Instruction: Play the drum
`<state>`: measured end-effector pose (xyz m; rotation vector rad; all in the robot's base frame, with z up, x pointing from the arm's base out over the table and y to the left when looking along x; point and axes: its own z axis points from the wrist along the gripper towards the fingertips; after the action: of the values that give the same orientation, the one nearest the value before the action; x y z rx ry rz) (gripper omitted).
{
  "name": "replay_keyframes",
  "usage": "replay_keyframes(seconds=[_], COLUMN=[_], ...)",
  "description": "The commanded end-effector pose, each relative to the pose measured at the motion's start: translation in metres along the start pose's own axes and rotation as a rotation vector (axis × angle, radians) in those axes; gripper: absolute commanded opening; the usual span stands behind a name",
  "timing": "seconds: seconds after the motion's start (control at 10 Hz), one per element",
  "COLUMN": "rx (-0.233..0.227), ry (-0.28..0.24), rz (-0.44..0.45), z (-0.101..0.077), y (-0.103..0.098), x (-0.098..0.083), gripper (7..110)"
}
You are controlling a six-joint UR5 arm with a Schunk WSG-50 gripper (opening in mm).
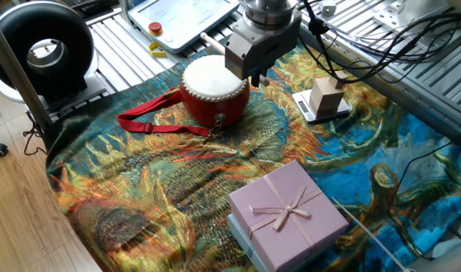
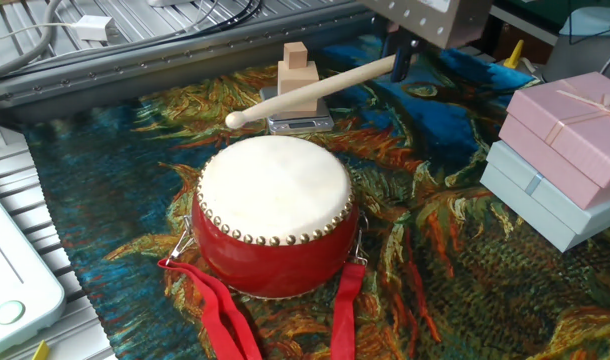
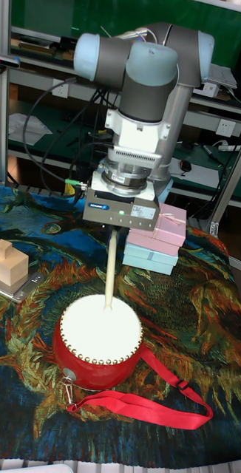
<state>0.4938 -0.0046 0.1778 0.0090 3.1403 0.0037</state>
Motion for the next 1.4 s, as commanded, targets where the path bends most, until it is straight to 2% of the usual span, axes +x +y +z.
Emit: replay_keyframes(seconds=[0.0, 0.2, 0.4, 0.5, 0.8, 0.9, 1.0, 1.3], rx=[-0.022, -0.04, -0.042, -0.026, -0.033, -0.03, -0.017, -0.007], ry=[0.006, 0.007, -0.013, -0.029, -0.15, -0.166, -0.164, -0.127], rz=[0.006, 0.01, 0.001, -0.002, -0.036, -0.033, -0.029, -0.042], z=[0.001, 0.016, 0.044, 0.062, 0.131, 0.146, 0.149, 0.122], y=[0.007, 0.011, 0.012, 0.009, 0.01, 0.011, 0.008, 0.002], x=[0.001, -0.001, -0.006, -0.011, -0.036, -0.04, -0.04, -0.029], gripper=[7, 7, 7, 7, 7, 7, 7, 7])
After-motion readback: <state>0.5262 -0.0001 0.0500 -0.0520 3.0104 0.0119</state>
